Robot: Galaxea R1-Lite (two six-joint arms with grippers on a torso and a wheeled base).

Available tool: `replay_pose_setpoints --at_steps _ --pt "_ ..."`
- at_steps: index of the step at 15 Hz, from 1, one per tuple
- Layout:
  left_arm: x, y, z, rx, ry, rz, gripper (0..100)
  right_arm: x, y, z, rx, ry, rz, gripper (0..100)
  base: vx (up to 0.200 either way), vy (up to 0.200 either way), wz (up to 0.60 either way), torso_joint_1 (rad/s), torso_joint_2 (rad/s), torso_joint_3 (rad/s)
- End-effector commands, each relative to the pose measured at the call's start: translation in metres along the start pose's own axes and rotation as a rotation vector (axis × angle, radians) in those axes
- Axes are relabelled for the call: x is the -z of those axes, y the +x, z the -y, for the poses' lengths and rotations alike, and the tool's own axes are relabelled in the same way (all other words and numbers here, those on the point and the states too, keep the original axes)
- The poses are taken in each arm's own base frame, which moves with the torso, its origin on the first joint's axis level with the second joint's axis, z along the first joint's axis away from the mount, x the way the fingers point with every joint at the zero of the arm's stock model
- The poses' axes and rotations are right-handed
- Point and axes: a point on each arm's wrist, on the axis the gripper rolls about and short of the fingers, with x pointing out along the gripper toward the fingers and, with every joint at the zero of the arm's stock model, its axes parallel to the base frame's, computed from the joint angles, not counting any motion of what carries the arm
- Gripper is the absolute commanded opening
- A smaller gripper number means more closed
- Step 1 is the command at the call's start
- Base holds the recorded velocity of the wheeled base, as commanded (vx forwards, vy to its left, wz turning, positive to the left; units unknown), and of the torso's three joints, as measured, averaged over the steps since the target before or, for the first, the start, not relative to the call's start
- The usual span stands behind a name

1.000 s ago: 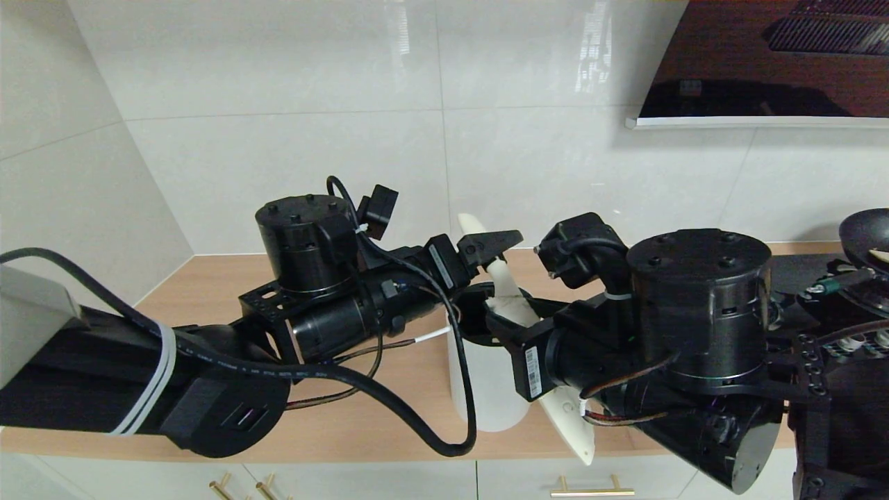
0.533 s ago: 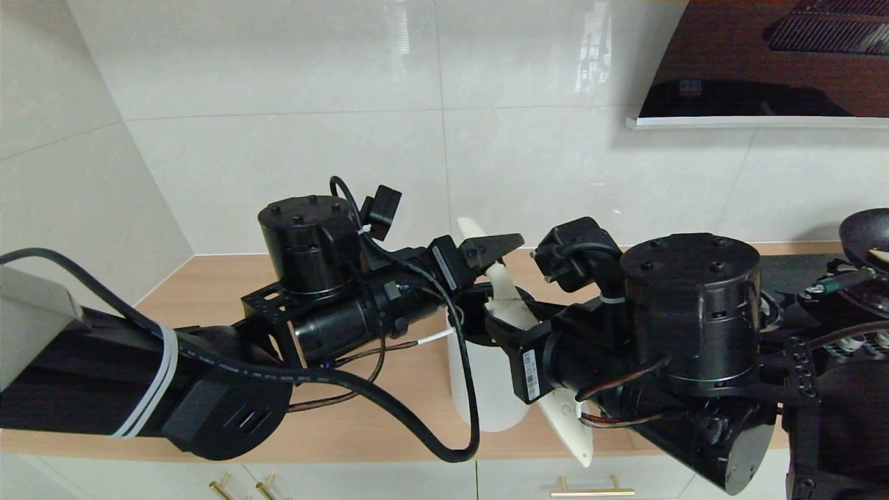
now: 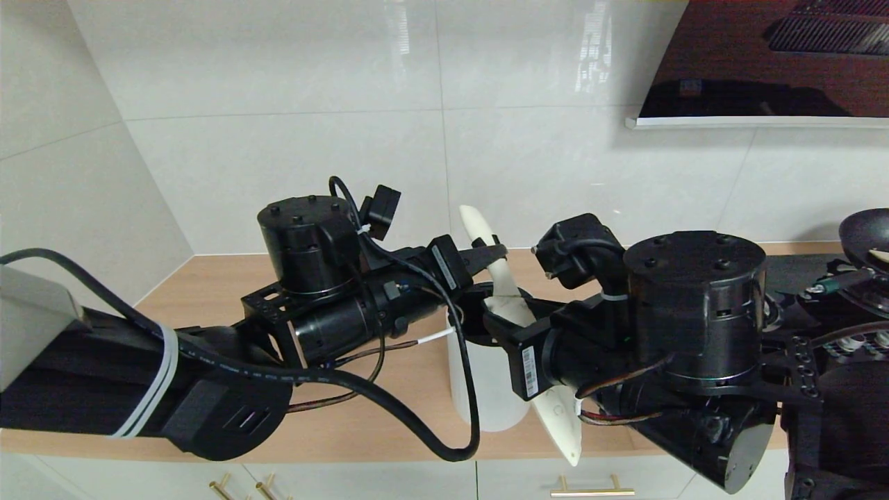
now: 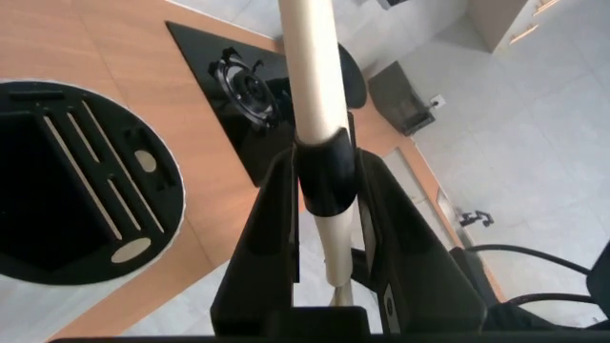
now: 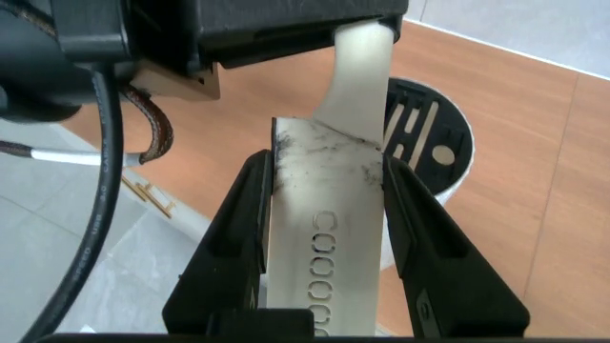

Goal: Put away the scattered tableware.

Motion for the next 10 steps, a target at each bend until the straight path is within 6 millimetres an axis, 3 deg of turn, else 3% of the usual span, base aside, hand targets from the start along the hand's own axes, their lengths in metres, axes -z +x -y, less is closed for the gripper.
replay_pose_setpoints --at_steps 1,4,5,7,10 --pt "-0.001 0.000 0.001 0.004 0.000 0.001 0 0.000 0.001 0.000 0.000 0.001 0.002 0 0.000 0.000 0.00 0.000 0.00 0.000" --pt "-0.002 -0.001 0.002 0.004 0.001 0.005 0 -0.001 0.001 0.000 0.001 0.005 0.007 0 0.000 0.000 0.00 0.000 0.00 0.000" --pt "-0.003 -0.002 0.004 0.008 0.003 0.011 0 -0.002 0.001 0.000 -0.001 0.013 0.026 100 0.000 0.000 0.00 0.000 0.00 0.000" --pt "-0.017 -0.011 0.014 0.031 0.017 0.056 0 -0.010 -0.005 0.002 -0.002 0.035 0.079 100 0.000 0.000 0.00 0.000 0.00 0.000" --pt "-0.046 -0.036 0.024 0.047 0.050 0.158 0 -0.028 -0.020 0.022 0.036 0.055 0.151 100 0.000 0.000 0.00 0.000 0.00 0.000"
